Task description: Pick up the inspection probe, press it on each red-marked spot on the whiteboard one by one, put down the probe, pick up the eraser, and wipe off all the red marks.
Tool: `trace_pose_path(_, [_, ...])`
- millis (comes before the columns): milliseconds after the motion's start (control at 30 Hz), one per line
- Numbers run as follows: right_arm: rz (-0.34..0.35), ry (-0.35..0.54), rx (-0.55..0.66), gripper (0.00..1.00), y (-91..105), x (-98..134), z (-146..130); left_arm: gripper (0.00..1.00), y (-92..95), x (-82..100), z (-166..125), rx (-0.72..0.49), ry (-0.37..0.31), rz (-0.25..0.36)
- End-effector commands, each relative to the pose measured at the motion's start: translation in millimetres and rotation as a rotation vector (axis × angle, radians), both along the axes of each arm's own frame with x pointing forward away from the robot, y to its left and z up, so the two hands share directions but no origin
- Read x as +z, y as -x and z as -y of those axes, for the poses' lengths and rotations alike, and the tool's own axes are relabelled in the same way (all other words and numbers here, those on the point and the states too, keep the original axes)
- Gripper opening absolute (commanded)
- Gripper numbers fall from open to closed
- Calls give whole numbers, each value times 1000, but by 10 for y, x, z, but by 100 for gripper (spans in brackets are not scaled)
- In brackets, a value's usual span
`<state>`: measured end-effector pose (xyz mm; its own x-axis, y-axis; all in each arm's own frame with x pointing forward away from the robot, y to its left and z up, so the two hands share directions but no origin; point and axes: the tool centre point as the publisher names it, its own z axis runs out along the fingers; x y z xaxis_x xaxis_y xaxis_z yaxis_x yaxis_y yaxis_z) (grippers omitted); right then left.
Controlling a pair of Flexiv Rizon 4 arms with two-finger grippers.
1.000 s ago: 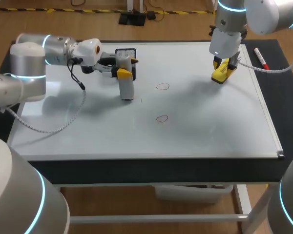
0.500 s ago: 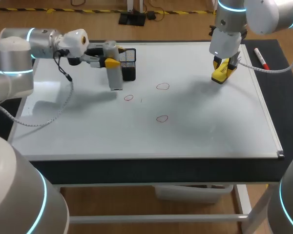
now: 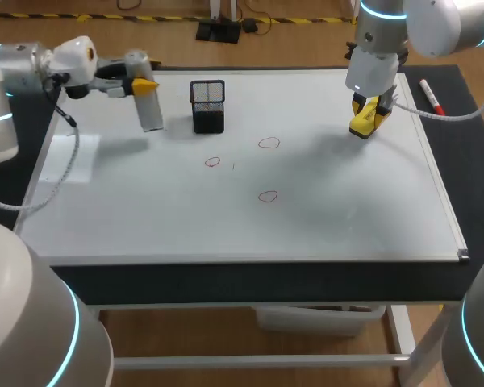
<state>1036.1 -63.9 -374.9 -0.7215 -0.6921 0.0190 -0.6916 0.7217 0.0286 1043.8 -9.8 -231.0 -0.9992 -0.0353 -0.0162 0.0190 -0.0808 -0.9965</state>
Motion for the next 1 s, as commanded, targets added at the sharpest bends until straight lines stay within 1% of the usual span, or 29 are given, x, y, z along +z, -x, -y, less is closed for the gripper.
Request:
trace_pose_path(33, [-3, 5, 2, 0, -15, 10, 1, 0, 30, 74, -211, 63, -11, 0])
trace_pose_path(167, [-3, 5, 2, 0, -15, 10, 1, 0, -27, 82, -342, 88, -26, 2])
trace_pose_path(333, [-3, 5, 2, 0, -15, 10, 1, 0, -64, 69, -405, 101, -34, 0])
trace_pose_path(767, [-3, 5, 2, 0, -15, 10, 1, 0, -76, 26, -440, 119, -57, -9])
trace_pose_path(1000, [-3, 5, 2, 0, -15, 10, 1, 0, -76, 26, -440, 119, -57, -9])
